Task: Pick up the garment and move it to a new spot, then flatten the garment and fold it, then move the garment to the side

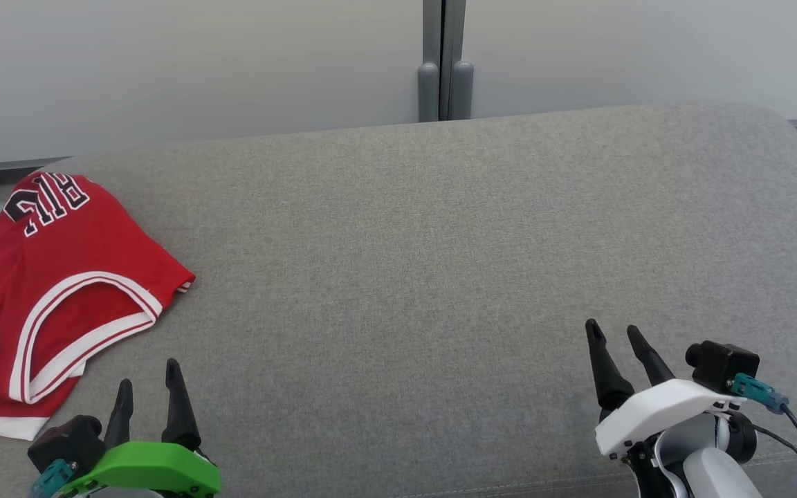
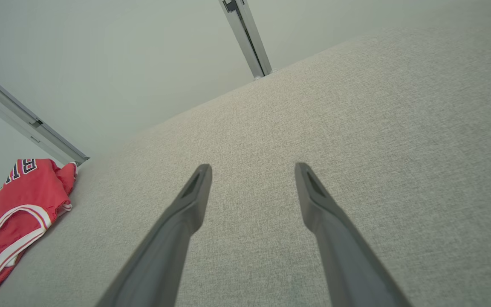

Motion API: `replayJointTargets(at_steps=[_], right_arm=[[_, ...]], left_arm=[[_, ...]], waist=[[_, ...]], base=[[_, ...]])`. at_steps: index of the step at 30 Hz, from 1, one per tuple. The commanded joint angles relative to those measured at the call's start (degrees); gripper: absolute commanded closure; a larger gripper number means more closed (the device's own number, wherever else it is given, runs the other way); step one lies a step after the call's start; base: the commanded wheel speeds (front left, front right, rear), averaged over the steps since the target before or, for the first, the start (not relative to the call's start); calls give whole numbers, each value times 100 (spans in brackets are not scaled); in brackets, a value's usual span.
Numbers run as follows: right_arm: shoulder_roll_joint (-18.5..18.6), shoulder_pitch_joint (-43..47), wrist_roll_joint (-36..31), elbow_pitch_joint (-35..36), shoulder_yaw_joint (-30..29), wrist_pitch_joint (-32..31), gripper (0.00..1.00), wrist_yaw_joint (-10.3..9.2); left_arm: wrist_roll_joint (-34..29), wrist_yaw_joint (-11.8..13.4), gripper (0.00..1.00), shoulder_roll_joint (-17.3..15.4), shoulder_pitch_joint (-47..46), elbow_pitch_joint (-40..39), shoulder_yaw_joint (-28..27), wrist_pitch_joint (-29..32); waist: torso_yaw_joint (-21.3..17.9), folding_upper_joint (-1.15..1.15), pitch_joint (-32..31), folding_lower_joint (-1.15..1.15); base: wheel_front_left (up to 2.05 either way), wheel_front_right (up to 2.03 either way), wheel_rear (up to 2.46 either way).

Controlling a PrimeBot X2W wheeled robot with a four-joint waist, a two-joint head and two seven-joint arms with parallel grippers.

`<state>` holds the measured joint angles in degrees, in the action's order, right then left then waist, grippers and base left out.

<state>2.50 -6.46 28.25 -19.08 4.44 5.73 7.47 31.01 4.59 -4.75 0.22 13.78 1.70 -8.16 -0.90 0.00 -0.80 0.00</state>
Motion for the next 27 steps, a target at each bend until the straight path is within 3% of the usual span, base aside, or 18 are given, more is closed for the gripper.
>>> replayJointTargets(at_steps=[1,9,27], right_arm=[[29,-155,-212,-21,42,77,0,2],[33,-251,-547,-120,181,190,0,2],[41,-401,-1055,-301,325,419,0,2]], left_arm=[[-216,42,0,-71,-130,9,14,-42],[-540,-25,0,-90,-157,2,83,-112],[-1387,165,0,-265,-130,-49,189,-131]], waist=[[2,0,-6,0],[-1,0,-23,0],[-6,0,-51,0]], base=[[0,0,0],[0,0,0],[0,0,0]])
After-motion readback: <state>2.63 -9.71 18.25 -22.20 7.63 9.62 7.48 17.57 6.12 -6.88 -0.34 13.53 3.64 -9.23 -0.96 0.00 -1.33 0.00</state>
